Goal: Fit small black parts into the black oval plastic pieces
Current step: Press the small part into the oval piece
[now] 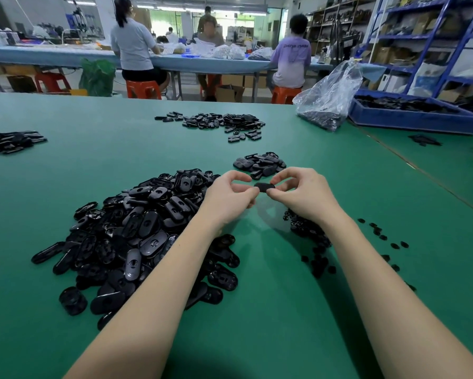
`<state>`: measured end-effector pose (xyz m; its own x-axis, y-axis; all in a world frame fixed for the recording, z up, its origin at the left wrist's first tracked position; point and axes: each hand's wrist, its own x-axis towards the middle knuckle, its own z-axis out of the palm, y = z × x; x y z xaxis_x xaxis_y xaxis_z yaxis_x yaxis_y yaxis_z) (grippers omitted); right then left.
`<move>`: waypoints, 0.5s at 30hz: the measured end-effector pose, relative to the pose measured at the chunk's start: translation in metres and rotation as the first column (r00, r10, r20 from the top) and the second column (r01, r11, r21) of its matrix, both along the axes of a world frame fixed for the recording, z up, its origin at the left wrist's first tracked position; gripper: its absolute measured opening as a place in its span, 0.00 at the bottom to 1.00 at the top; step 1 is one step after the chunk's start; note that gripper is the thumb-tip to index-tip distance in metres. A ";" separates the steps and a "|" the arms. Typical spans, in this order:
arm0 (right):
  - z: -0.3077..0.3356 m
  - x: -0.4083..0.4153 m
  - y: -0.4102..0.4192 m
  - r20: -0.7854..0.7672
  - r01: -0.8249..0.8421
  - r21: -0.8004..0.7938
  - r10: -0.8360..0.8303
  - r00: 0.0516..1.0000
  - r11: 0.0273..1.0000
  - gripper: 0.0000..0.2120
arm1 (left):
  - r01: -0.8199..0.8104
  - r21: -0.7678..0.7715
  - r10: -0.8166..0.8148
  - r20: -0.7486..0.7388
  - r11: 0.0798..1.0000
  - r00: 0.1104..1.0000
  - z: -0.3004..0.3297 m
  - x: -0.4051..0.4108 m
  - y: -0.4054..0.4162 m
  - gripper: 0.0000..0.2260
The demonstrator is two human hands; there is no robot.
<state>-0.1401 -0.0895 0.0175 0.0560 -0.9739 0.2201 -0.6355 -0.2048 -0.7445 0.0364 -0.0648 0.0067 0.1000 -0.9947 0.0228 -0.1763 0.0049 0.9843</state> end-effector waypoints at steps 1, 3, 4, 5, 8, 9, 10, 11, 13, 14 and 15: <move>0.000 0.000 -0.006 -0.015 0.040 0.002 -0.040 0.999 0.999 0.05 | -0.039 -0.040 0.041 0.052 0.998 0.998 0.002 0.003 -0.001 0.08; 0.000 0.004 -0.019 -0.067 0.099 0.010 -0.098 0.993 0.995 0.05 | -0.095 -0.146 0.120 0.174 0.985 0.977 0.007 0.011 -0.003 0.07; 0.001 0.007 -0.027 -0.093 0.119 0.011 -0.117 0.989 0.993 0.06 | -0.109 -0.209 0.159 0.239 0.972 0.958 0.009 0.016 -0.004 0.06; 0.002 0.011 -0.035 -0.109 0.133 0.008 -0.131 0.985 0.991 0.07 | -0.116 -0.266 0.197 0.300 0.957 0.933 0.012 0.021 -0.005 0.06; 0.006 0.023 -0.060 -0.123 0.161 -0.002 -0.160 0.979 0.987 0.08 | -0.113 -0.353 0.267 0.425 0.929 0.865 0.014 0.033 -0.006 0.06; 0.006 0.027 -0.067 -0.130 0.173 -0.005 -0.173 0.976 0.985 0.08 | -0.107 -0.358 0.274 0.460 0.928 0.844 0.014 0.035 -0.005 0.06; 0.005 0.031 -0.074 -0.141 0.188 -0.006 -0.187 0.972 0.982 0.08 | -0.100 -0.355 0.277 0.492 0.929 0.826 0.013 0.037 -0.004 0.06; 0.003 0.034 -0.080 -0.159 0.206 -0.003 -0.204 0.966 0.978 0.08 | -0.094 -0.351 0.276 0.517 0.932 0.810 0.012 0.038 -0.004 0.06; -0.003 0.037 -0.087 -0.200 0.245 0.013 -0.237 0.951 0.970 0.09 | -0.085 -0.338 0.268 0.546 0.937 0.793 0.009 0.038 -0.004 0.07; -0.005 0.037 -0.089 -0.219 0.253 0.028 -0.241 0.946 0.967 0.10 | -0.082 -0.327 0.262 0.555 0.941 0.789 0.009 0.039 -0.003 0.07; -0.007 0.037 -0.090 -0.234 0.251 0.046 -0.234 0.944 0.967 0.10 | -0.079 -0.319 0.256 0.565 0.945 0.784 0.009 0.039 -0.003 0.07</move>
